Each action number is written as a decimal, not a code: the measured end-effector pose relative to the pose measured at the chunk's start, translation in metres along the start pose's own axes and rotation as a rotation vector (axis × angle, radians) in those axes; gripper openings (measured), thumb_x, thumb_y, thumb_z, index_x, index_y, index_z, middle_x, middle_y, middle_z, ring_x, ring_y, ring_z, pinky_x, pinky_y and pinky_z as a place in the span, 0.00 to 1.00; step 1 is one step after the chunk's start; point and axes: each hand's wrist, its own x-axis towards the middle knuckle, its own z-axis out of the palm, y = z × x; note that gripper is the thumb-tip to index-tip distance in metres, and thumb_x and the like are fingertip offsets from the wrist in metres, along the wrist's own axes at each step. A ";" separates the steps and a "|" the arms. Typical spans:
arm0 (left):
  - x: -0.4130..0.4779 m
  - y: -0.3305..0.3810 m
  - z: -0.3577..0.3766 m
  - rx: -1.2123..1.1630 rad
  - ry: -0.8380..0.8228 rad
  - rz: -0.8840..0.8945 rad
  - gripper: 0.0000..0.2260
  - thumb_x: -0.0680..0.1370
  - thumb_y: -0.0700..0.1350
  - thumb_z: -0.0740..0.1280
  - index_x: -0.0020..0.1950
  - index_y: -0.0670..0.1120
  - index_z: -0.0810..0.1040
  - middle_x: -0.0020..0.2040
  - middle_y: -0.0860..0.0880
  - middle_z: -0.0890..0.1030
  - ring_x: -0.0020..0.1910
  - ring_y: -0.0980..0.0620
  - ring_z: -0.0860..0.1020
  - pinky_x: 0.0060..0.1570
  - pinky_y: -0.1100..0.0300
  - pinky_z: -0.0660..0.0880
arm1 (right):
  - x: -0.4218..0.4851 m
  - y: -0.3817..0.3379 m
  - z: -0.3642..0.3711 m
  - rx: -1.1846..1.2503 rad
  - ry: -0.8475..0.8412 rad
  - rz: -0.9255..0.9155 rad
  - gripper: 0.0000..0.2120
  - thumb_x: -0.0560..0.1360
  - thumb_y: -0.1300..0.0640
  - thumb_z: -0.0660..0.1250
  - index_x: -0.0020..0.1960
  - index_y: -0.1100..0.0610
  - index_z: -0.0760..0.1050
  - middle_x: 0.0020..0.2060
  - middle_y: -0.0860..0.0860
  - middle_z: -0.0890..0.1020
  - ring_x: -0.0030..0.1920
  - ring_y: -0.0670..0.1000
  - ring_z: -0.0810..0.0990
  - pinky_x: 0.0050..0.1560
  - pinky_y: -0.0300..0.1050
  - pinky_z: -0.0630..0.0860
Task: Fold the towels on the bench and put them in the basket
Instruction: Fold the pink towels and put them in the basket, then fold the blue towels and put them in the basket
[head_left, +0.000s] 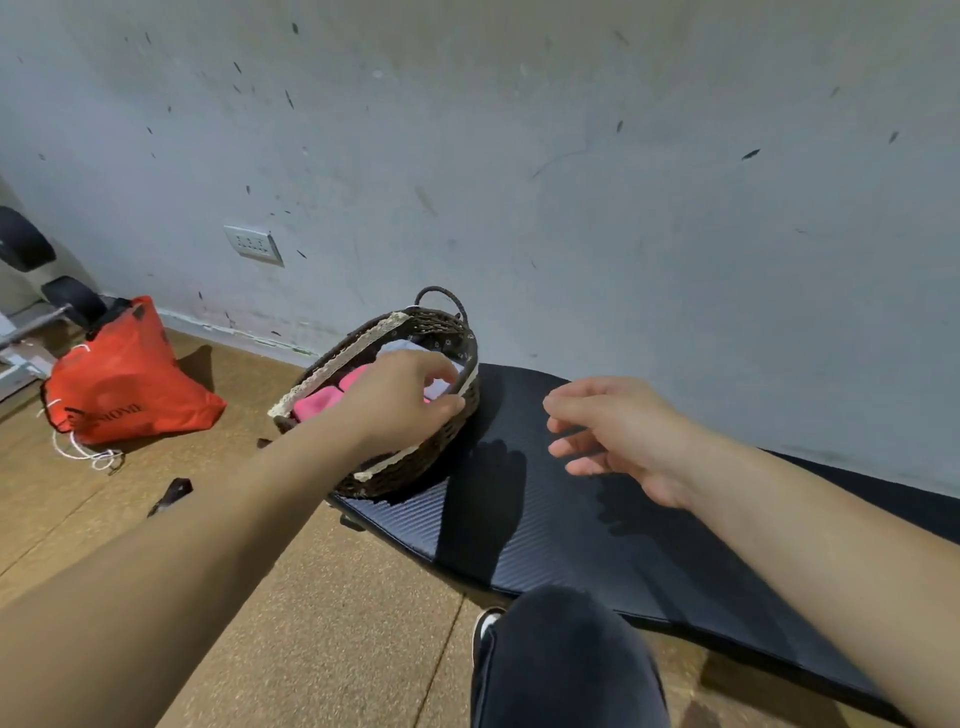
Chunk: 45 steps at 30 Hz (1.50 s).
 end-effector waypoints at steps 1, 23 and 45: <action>-0.002 0.016 0.007 -0.054 -0.013 0.026 0.12 0.79 0.52 0.72 0.60 0.51 0.83 0.54 0.53 0.84 0.53 0.54 0.82 0.57 0.55 0.78 | -0.007 0.003 -0.013 0.004 0.013 -0.003 0.07 0.79 0.53 0.72 0.54 0.54 0.82 0.49 0.54 0.85 0.43 0.52 0.86 0.46 0.49 0.84; -0.032 0.389 0.251 -0.248 -0.580 0.436 0.11 0.79 0.52 0.72 0.61 0.55 0.82 0.50 0.62 0.82 0.47 0.65 0.82 0.48 0.72 0.74 | -0.162 0.262 -0.392 -0.583 0.555 0.274 0.18 0.77 0.43 0.70 0.60 0.54 0.79 0.50 0.49 0.84 0.52 0.52 0.82 0.52 0.45 0.75; -0.053 0.427 0.268 -0.250 -0.481 0.495 0.11 0.80 0.50 0.71 0.61 0.59 0.80 0.53 0.63 0.82 0.49 0.65 0.80 0.51 0.67 0.76 | -0.195 0.251 -0.447 0.260 1.015 -0.206 0.12 0.78 0.55 0.64 0.37 0.55 0.68 0.32 0.53 0.71 0.32 0.49 0.72 0.35 0.43 0.71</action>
